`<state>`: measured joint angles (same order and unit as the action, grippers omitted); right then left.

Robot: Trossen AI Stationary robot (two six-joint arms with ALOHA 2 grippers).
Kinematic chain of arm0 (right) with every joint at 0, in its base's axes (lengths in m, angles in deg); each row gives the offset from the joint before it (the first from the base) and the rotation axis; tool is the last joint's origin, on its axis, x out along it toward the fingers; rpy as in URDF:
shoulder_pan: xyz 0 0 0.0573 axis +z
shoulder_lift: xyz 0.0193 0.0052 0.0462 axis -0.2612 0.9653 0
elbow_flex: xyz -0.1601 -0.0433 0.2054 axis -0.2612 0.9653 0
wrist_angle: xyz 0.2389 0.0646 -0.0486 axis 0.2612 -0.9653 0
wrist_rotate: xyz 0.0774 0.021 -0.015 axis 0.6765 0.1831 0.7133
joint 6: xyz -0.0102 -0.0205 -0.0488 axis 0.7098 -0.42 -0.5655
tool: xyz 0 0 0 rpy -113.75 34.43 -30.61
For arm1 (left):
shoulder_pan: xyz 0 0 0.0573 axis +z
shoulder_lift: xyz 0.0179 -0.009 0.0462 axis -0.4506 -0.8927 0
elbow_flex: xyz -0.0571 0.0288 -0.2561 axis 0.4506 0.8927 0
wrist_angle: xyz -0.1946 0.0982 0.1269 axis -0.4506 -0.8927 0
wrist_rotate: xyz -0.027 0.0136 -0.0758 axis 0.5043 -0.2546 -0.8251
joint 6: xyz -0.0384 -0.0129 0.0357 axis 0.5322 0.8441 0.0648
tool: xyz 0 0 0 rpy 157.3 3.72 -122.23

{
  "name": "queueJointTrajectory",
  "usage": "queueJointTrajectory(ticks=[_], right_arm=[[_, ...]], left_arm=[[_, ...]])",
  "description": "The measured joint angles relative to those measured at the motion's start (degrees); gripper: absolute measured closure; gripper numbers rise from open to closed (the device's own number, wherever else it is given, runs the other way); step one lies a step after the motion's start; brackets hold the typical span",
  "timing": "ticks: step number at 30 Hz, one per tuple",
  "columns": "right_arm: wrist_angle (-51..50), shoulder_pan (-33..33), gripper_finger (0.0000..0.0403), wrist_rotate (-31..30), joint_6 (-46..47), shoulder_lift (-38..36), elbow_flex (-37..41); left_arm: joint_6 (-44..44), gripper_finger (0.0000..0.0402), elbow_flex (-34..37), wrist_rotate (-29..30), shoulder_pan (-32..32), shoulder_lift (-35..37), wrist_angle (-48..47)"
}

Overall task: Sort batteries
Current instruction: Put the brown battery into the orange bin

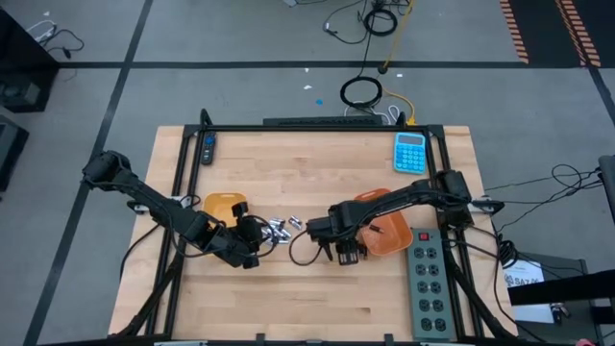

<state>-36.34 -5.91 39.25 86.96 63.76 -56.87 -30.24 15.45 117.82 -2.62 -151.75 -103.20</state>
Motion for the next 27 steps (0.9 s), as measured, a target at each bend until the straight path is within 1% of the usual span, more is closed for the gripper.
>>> queueJointTrajectory(ticks=[3,8,13,16,19,23,24,25,27], right_arm=[[-1.85,-0.72,0.0239,-0.57,-0.02,-1.42,-0.53],[-9.54,-0.96,0.024,-5.85,2.06,-7.65,-2.06],[-16.39,-1.02,0.0242,-5.96,7.66,-13.17,-1.25],[-19.21,-1.35,0.0242,-5.93,10.26,-14.22,2.03],[-18.03,-1.51,0.0242,-5.74,10.86,-14.29,7.58],[-10.8,-1.65,0.0242,-5.72,11.04,-14.35,14.85],[-9.36,-1.66,0.0235,-5.68,11.45,-14.35,16.21],[-8.06,-1.76,0.022,-5.7,11.93,-14.35,17.28],[-6.94,-2.2,0.018,-5.6,12.43,-14.37,18.74]], left_arm=[[-0.01,0.0231,0.0,0.0,0.01,0.0,-0.15],[0.04,0.0231,0.0,-0.28,0.01,0.0,-0.17],[-0.01,0.0231,0.0,-0.28,0.01,0.0,-0.17],[0.02,0.0231,0.0,-0.28,-0.01,0.0,-0.15],[0.21,0.0231,0.0,-0.29,-0.05,0.0,-0.17],[1.36,0.0231,-0.02,-0.34,-0.45,0.0,-0.15],[1.4,0.0231,-0.02,-0.35,-0.55,0.0,-0.15],[1.39,0.0231,-0.02,-0.33,-0.7,0.0,-0.19],[1.39,0.0231,-0.02,-0.35,-0.66,0.0,-0.15]])
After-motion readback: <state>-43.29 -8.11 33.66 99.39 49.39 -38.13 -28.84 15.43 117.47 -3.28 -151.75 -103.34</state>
